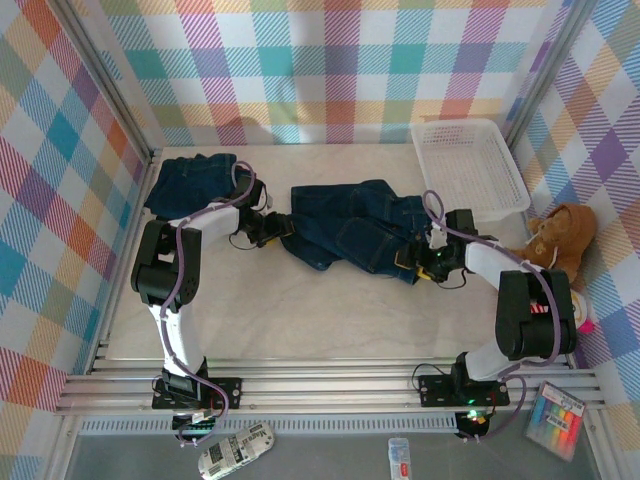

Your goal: Fold and stack the skirts

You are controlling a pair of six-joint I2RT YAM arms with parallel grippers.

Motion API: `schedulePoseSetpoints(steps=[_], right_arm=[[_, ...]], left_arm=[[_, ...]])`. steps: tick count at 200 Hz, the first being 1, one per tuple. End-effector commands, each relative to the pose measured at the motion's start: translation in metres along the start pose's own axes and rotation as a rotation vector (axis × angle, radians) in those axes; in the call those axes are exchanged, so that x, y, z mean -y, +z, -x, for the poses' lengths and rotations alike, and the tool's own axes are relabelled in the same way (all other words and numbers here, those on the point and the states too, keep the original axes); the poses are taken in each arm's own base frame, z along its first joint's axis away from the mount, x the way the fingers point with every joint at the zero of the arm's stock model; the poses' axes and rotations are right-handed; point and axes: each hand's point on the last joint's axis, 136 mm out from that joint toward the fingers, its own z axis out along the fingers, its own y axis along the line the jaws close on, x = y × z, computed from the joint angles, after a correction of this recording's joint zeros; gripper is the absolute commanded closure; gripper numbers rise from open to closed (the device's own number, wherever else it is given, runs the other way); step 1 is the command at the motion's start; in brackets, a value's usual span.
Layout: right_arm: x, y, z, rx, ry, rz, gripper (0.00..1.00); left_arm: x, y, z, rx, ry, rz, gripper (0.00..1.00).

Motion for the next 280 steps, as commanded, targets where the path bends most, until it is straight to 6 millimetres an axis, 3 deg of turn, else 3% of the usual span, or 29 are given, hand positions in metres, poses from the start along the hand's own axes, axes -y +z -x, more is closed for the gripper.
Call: schedulePoseSetpoints(steps=[1,34,60,90,115,131,143,152,166,176,207,238,258,280], right_arm=[[-0.005,0.002,-0.011,-0.015,0.025,0.014,0.27],[-0.007,0.013,-0.022,-0.043,0.055,0.04,0.28],[-0.014,0.018,-0.024,-0.048,0.058,0.076,0.3],[-0.008,0.015,-0.029,-0.038,0.044,0.038,0.3],[-0.015,0.017,-0.026,-0.01,0.055,0.09,0.32],[-0.016,0.024,-0.023,-0.012,0.079,0.089,0.46],[-0.013,0.027,-0.019,0.001,0.089,0.063,0.73],[-0.016,0.022,-0.014,0.02,0.093,0.062,0.86],[-0.04,-0.002,0.004,0.079,0.07,0.151,0.93],[-0.065,-0.031,0.019,0.141,0.021,0.216,0.97],[-0.124,-0.134,0.053,0.328,-0.111,0.335,1.0],[-0.162,-0.227,0.066,0.466,-0.149,0.419,1.0],[-0.185,-0.267,0.069,0.531,-0.198,0.451,1.0],[-0.2,-0.291,0.078,0.583,-0.225,0.484,1.0]], left_arm=[[0.001,0.001,0.009,0.014,-0.013,-0.016,0.47],[0.01,0.018,0.002,-0.038,-0.034,-0.1,0.5],[0.022,0.018,0.017,0.02,-0.018,-0.134,0.52],[0.026,0.017,0.028,0.061,-0.009,-0.144,0.56],[0.03,0.022,0.029,0.051,-0.018,-0.176,0.8],[0.031,0.022,0.032,0.061,-0.026,-0.175,0.85],[0.029,0.018,0.034,0.083,-0.021,-0.154,0.93],[0.024,0.011,0.039,0.108,-0.015,-0.118,0.97],[0.019,-0.018,0.051,0.177,-0.009,-0.074,1.0],[0.017,-0.044,0.061,0.226,-0.003,-0.061,1.0],[0.025,-0.149,0.076,0.359,0.077,-0.005,1.0],[0.044,-0.259,0.072,0.517,0.148,0.002,1.0],[0.066,-0.319,0.057,0.593,0.222,-0.03,1.0],[0.086,-0.368,0.046,0.67,0.281,-0.055,1.0]])
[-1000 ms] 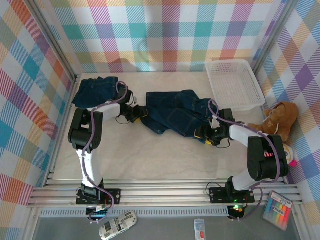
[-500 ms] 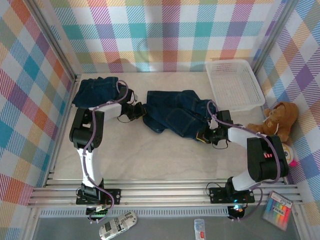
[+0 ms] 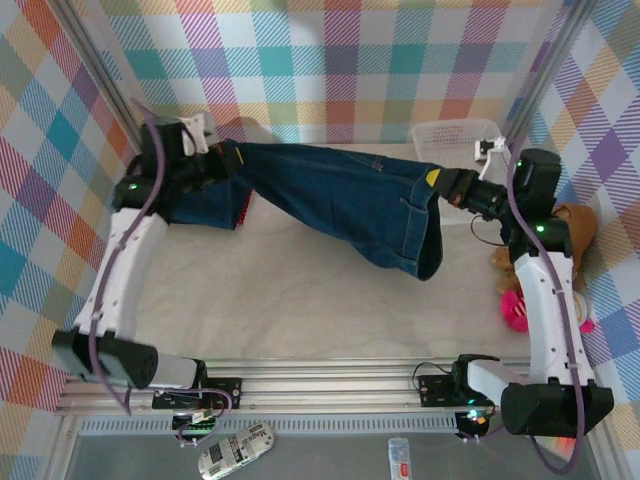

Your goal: Fold and stack the skirts

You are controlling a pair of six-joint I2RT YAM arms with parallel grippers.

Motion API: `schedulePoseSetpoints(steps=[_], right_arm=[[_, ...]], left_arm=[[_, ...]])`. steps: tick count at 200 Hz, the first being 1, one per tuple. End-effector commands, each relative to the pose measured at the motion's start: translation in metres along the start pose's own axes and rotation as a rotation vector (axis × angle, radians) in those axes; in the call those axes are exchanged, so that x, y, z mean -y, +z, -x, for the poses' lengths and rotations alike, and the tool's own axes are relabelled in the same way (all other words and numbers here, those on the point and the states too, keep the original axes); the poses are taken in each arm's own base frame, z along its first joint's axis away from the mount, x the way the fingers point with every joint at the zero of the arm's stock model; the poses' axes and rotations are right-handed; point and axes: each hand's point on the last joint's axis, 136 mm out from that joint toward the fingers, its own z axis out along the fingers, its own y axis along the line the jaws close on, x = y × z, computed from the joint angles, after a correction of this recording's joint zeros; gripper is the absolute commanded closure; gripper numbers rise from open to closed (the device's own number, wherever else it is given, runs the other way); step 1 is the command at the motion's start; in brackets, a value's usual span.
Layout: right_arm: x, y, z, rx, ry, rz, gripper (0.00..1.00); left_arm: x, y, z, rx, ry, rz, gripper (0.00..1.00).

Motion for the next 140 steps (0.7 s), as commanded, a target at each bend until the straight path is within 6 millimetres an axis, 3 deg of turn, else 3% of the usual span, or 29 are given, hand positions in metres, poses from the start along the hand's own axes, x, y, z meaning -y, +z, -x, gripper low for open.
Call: schedulePoseSetpoints(steps=[1,13,28,61,87,98,114,140], right_arm=[[-0.006,-0.013,0.019,0.047,0.029,-0.015,1.0],[-0.004,-0.01,0.031,0.062,0.014,-0.013,1.0],[0.006,0.002,0.048,0.068,0.005,-0.021,1.0],[0.026,0.043,0.09,0.044,-0.006,0.057,1.0],[0.036,0.068,0.13,0.036,-0.035,0.075,1.0],[0.031,0.073,0.144,0.027,-0.062,0.092,1.0],[0.024,0.074,0.156,0.021,-0.096,0.105,1.0],[0.025,0.076,0.145,-0.017,-0.134,0.13,1.0]], left_arm=[[-0.026,-0.038,0.01,0.021,0.03,0.156,1.0],[-0.019,-0.044,0.02,0.042,0.043,0.137,1.0],[-0.016,-0.035,0.031,0.052,0.054,0.113,1.0],[-0.03,0.03,0.059,0.04,0.052,0.076,1.0],[-0.03,0.061,0.105,0.082,0.123,0.082,1.0],[-0.019,0.055,0.13,0.136,0.169,0.073,1.0],[-0.007,0.046,0.15,0.186,0.221,0.059,1.0],[0.004,0.032,0.147,0.181,0.277,0.04,1.0]])
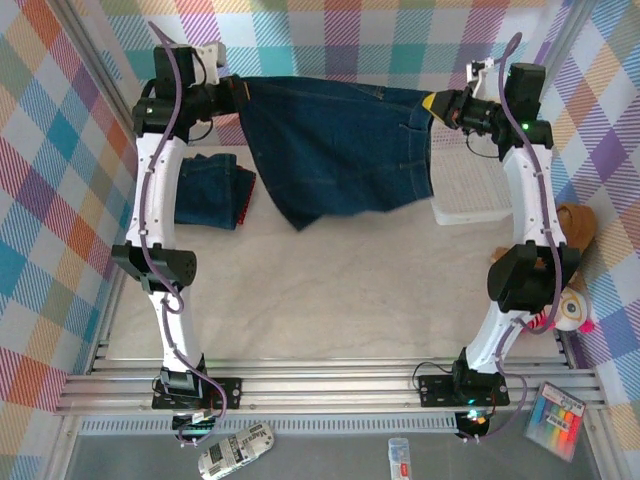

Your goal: Fold and stack the skirts

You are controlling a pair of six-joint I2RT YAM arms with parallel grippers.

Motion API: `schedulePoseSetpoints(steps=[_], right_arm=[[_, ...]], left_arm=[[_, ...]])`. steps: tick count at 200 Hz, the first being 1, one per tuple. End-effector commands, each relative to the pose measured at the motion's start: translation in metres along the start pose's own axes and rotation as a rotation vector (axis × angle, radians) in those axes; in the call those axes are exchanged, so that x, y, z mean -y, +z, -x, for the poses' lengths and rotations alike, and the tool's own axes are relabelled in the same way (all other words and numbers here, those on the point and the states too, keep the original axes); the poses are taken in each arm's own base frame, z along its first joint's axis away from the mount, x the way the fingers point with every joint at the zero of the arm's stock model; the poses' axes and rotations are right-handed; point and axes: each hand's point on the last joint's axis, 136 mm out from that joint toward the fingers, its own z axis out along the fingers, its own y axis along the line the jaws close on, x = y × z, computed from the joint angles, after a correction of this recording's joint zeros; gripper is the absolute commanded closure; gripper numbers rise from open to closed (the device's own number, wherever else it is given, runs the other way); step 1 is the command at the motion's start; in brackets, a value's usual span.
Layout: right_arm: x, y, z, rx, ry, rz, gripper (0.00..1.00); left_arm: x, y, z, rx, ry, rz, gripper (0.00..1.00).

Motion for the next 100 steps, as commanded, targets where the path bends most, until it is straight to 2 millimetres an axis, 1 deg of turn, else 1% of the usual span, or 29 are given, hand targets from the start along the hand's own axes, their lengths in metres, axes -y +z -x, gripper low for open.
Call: schedulePoseSetpoints(steps=[1,6,20,22,26,27,29,30,36,37,43,47,48,53,60,64,65,67,73,74,79,81,85,90,91,93,94,97,100], right_arm=[[-0.032,-0.028,0.01,0.031,-0.143,0.035,1.0],[-0.027,-0.027,0.004,0.018,-0.142,0.034,1.0],[-0.011,-0.024,-0.017,-0.021,-0.153,0.027,1.0],[-0.008,-0.023,-0.02,-0.028,-0.155,0.027,1.0],[-0.003,-0.023,-0.027,-0.038,-0.159,0.022,1.0],[-0.001,-0.022,-0.029,-0.042,-0.158,0.021,1.0],[0.002,-0.022,-0.034,-0.05,-0.158,0.018,1.0],[0.004,-0.022,-0.036,-0.052,-0.158,0.016,1.0],[0.015,-0.02,-0.049,-0.074,-0.154,0.007,1.0],[0.016,-0.02,-0.051,-0.078,-0.155,0.007,1.0],[0.027,-0.019,-0.067,-0.104,-0.145,-0.002,1.0],[0.035,-0.019,-0.079,-0.122,-0.128,-0.01,1.0],[0.037,-0.019,-0.082,-0.127,-0.128,-0.012,1.0],[0.045,-0.018,-0.096,-0.147,-0.113,-0.022,1.0],[0.059,-0.018,-0.123,-0.184,-0.065,-0.036,0.95],[0.063,-0.02,-0.139,-0.203,-0.041,-0.039,0.89],[0.065,-0.021,-0.143,-0.208,-0.034,-0.041,0.87],[0.067,-0.021,-0.151,-0.218,-0.021,-0.043,0.82],[0.075,-0.023,-0.175,-0.244,0.02,-0.054,0.66],[0.075,-0.024,-0.176,-0.243,0.02,-0.054,0.64],[0.079,-0.026,-0.195,-0.257,0.053,-0.06,0.53],[0.08,-0.027,-0.201,-0.26,0.062,-0.06,0.47],[0.083,-0.029,-0.213,-0.264,0.081,-0.062,0.32],[0.084,-0.032,-0.225,-0.263,0.108,-0.063,0.16],[0.084,-0.032,-0.228,-0.263,0.113,-0.064,0.14],[0.085,-0.033,-0.23,-0.256,0.122,-0.065,0.04],[0.085,-0.034,-0.231,-0.254,0.125,-0.066,0.02],[0.085,-0.035,-0.235,-0.246,0.135,-0.067,0.01],[0.086,-0.036,-0.239,-0.241,0.142,-0.071,0.01]], left_arm=[[0.006,-0.071,0.041,0.135,0.108,0.065,1.0],[0.008,-0.073,0.037,0.126,0.115,0.063,1.0],[0.004,-0.071,0.012,0.076,0.106,0.069,1.0],[0.006,-0.074,0.013,0.088,0.111,0.068,1.0],[0.002,-0.07,-0.001,0.063,0.101,0.076,1.0],[0.004,-0.073,0.0,0.071,0.103,0.076,1.0],[0.001,-0.07,-0.009,0.056,0.094,0.079,1.0],[0.002,-0.072,-0.008,0.063,0.096,0.078,1.0],[-0.003,-0.069,-0.032,0.035,0.071,0.088,1.0],[-0.002,-0.071,-0.032,0.042,0.072,0.087,1.0],[-0.01,-0.064,-0.061,0.007,0.035,0.104,1.0],[-0.012,-0.066,-0.078,0.001,0.01,0.116,1.0],[-0.011,-0.069,-0.077,0.012,0.007,0.117,1.0],[-0.021,-0.063,-0.111,-0.025,-0.045,0.145,0.99],[-0.028,-0.069,-0.146,-0.026,-0.113,0.169,0.91],[-0.03,-0.074,-0.163,-0.021,-0.152,0.185,0.81],[-0.032,-0.074,-0.173,-0.031,-0.166,0.194,0.8],[-0.036,-0.075,-0.188,-0.043,-0.192,0.208,0.72],[-0.046,-0.084,-0.225,-0.058,-0.263,0.26,0.52],[-0.048,-0.085,-0.231,-0.059,-0.28,0.268,0.49],[-0.054,-0.095,-0.259,-0.068,-0.347,0.302,0.37],[-0.055,-0.1,-0.266,-0.065,-0.371,0.31,0.34],[-0.061,-0.106,-0.291,-0.085,-0.42,0.336,0.26],[-0.066,-0.119,-0.311,-0.082,-0.474,0.366,0.17],[-0.067,-0.122,-0.314,-0.081,-0.483,0.372,0.14],[-0.069,-0.126,-0.321,-0.079,-0.505,0.386,0.11],[-0.07,-0.129,-0.325,-0.079,-0.515,0.395,0.08],[-0.074,-0.135,-0.335,-0.077,-0.545,0.416,0.02],[-0.075,-0.142,-0.341,-0.067,-0.568,0.428,0.0]])
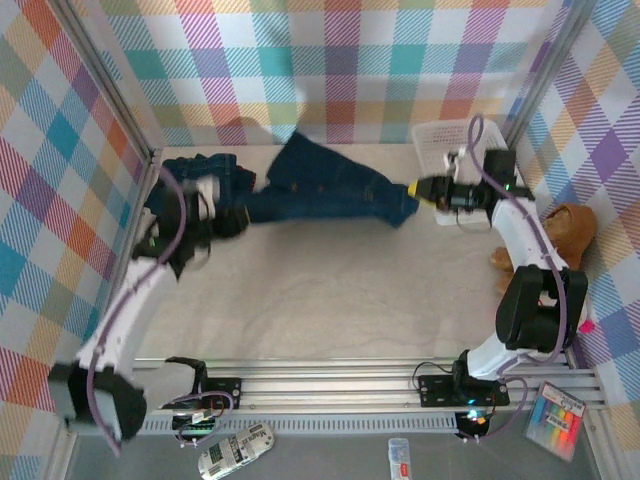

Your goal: Fold and stack the skirts

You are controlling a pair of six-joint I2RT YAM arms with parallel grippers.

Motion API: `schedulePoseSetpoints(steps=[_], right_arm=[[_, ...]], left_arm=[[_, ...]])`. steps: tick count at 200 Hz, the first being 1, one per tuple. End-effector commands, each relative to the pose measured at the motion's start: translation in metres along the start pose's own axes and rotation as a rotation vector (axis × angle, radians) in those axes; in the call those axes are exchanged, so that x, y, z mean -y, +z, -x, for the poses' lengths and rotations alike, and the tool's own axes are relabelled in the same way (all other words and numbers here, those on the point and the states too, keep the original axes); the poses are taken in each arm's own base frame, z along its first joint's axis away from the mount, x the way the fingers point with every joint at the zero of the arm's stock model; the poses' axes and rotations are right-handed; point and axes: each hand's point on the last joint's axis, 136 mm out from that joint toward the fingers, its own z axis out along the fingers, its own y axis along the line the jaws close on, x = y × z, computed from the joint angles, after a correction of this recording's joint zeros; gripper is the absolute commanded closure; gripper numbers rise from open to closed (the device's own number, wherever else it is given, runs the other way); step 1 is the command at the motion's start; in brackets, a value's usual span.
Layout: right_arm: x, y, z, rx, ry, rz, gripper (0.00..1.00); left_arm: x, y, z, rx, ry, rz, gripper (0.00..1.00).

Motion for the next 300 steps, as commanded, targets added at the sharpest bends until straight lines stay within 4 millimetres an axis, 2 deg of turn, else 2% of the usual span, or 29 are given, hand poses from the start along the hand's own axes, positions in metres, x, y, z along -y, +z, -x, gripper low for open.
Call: schedulePoseSetpoints(steps=[1,12,19,31,46,72,98,112,134,153,163,189,202,222,244,257,276,300], right_arm=[[-0.003,-0.007,-0.031,0.042,-0.028,0.013,0.01],[0.003,-0.008,-0.037,0.066,-0.005,-0.016,0.01],[0.01,-0.009,-0.038,0.086,0.026,-0.052,0.01],[0.021,-0.01,-0.038,0.116,0.094,-0.1,0.01],[0.028,-0.005,-0.035,0.149,0.172,-0.114,0.01],[0.035,0.014,-0.035,0.207,0.204,-0.203,0.01],[0.042,0.032,-0.038,0.277,0.275,-0.227,0.01],[0.039,0.047,-0.04,0.26,0.283,-0.197,0.01],[0.045,0.072,-0.053,0.168,0.276,-0.249,0.01],[0.075,0.074,-0.063,0.164,0.341,-0.407,0.01],[0.088,0.07,-0.065,0.17,0.364,-0.473,0.01],[0.111,0.052,-0.065,0.196,0.389,-0.659,0.01],[0.116,0.051,-0.065,0.177,0.381,-0.698,0.01],[0.118,0.063,-0.066,0.123,0.362,-0.671,0.01],[0.118,0.088,-0.064,0.061,0.345,-0.583,0.01],[0.116,0.1,-0.059,0.044,0.351,-0.535,0.03],[0.102,0.116,-0.049,0.03,0.334,-0.446,0.05],[0.088,0.12,-0.036,0.044,0.287,-0.401,0.13]], left_arm=[[-0.046,-0.021,-0.032,0.15,-0.319,0.113,0.0],[-0.058,-0.026,-0.053,0.146,-0.351,0.13,0.0],[-0.062,-0.029,-0.056,0.15,-0.361,0.142,0.0],[-0.06,-0.027,-0.055,0.136,-0.353,0.14,0.0],[-0.047,-0.015,-0.043,0.092,-0.33,0.117,0.0],[-0.012,0.02,-0.019,-0.019,-0.306,0.034,0.0],[0.042,0.06,-0.002,-0.112,-0.242,-0.084,0.0],[0.063,0.087,-0.002,-0.18,-0.224,-0.098,0.0],[0.079,0.134,-0.015,-0.28,-0.249,-0.087,0.0],[0.07,0.161,-0.037,-0.354,-0.295,-0.004,0.0],[0.056,0.168,-0.052,-0.386,-0.319,0.065,0.0],[0.015,0.168,-0.092,-0.456,-0.344,0.218,0.0],[0.0,0.164,-0.111,-0.499,-0.338,0.268,0.0],[-0.026,0.152,-0.136,-0.564,-0.308,0.365,0.0],[-0.042,0.144,-0.151,-0.607,-0.308,0.394,0.0],[-0.045,0.144,-0.154,-0.624,-0.308,0.396,0.0],[-0.044,0.143,-0.153,-0.638,-0.291,0.397,0.0],[-0.043,0.136,-0.147,-0.637,-0.254,0.391,0.0]])
